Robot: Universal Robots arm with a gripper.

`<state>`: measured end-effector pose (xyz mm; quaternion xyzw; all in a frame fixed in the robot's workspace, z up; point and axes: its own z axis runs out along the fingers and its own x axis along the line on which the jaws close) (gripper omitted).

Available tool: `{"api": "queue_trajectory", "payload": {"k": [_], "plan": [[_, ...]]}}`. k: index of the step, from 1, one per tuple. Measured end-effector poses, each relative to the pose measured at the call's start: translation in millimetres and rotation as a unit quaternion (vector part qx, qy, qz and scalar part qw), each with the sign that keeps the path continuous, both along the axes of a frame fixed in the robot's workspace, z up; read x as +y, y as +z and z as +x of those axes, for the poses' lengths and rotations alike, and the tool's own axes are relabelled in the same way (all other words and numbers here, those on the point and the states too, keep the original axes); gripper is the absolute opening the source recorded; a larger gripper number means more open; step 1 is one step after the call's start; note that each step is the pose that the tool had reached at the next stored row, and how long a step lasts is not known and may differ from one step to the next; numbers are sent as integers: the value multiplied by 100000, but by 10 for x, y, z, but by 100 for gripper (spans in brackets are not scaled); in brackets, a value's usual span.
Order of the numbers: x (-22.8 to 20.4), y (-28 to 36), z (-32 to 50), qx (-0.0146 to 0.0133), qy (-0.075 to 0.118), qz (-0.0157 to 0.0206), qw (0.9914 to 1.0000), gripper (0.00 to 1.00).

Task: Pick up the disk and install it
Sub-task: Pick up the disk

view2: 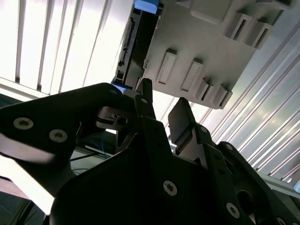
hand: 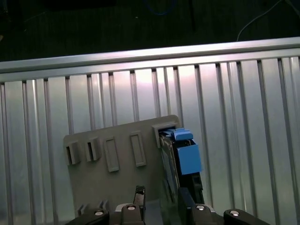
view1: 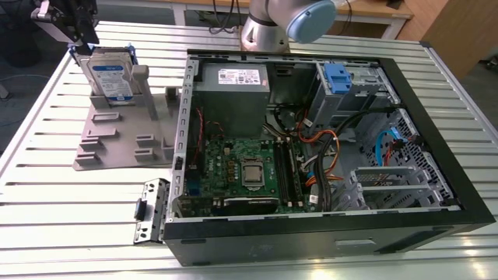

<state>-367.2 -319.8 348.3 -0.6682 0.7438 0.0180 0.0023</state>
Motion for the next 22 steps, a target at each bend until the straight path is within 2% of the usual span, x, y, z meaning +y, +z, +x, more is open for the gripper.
{"api": "queue_trajectory", "payload": {"k": [5, 9, 11, 15, 19, 22], "plan": [[96, -4, -8, -4, 1, 1, 100000, 41], [209, -6, -8, 6, 90, -4, 100000, 41], [247, -10, -8, 1, 425, -2, 99999, 41], [255, -24, -8, 3, 2720, -2, 99963, 41], [258, -59, -9, 2, 5468, -18, 99850, 41], [261, -84, -9, 8, 7280, -23, 99735, 41]]}}
